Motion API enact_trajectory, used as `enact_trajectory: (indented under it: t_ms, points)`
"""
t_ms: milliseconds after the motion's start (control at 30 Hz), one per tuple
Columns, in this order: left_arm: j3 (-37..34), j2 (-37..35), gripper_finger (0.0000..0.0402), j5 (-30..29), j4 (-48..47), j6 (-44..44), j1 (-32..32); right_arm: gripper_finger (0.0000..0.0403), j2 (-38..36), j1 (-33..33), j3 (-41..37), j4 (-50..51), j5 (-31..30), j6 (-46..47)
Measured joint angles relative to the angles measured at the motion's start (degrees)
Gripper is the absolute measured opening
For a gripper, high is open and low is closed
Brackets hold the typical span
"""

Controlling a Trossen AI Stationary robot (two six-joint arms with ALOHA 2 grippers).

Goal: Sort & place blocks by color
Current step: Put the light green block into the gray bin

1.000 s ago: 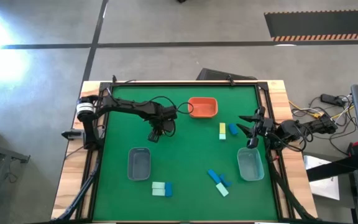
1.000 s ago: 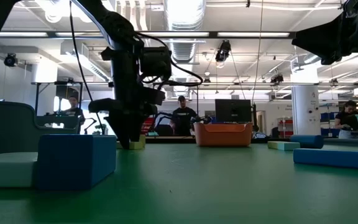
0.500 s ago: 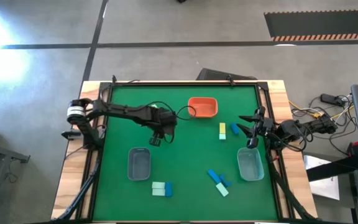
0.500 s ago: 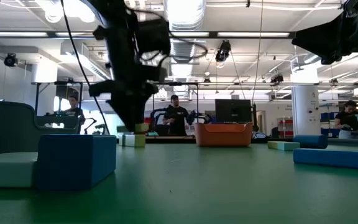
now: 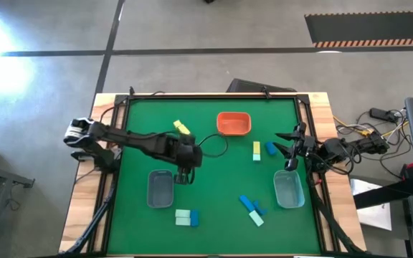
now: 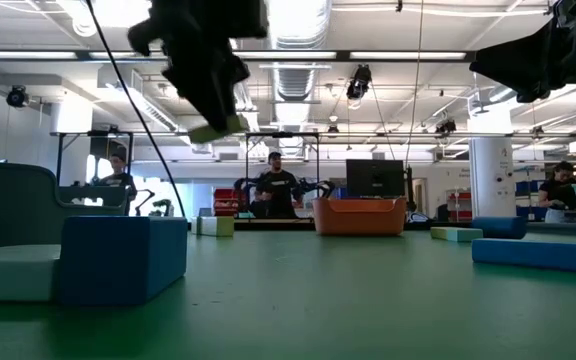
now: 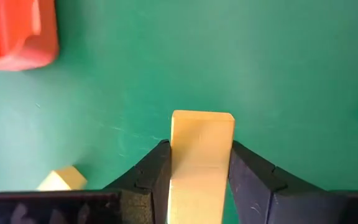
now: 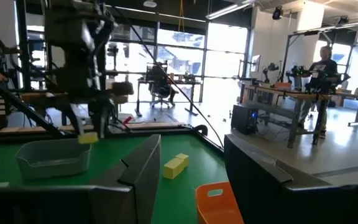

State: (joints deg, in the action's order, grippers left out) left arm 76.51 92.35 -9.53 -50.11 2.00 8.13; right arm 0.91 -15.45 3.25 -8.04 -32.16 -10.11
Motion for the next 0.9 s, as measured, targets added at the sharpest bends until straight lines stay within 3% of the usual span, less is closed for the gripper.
enact_trajectory:
  t_ms: [200, 400, 667, 900]
  points:
    - [2.86, -0.96, 0.0112, 1.09, -11.80, -15.55, 6.85, 0.0164, 0.00, -0.01, 0.00, 0.01, -0.02, 0.00]
    - [0.17, -2.12, 0.0114, 1.92, -21.12, -31.18, 13.19, 0.0164, 0.00, 0.01, 0.00, 0.01, -0.02, 0.04]
    - [-7.50, -1.63, 0.0122, 1.93, -19.22, -42.99, 15.06, 0.0164, 0.00, 0.01, 0.00, -0.01, -0.02, 0.07]
    - [-10.12, -1.65, 0.0124, 1.94, -14.81, -50.39, 14.19, 0.0164, 0.00, 0.00, 0.00, 0.00, -0.02, 0.07]
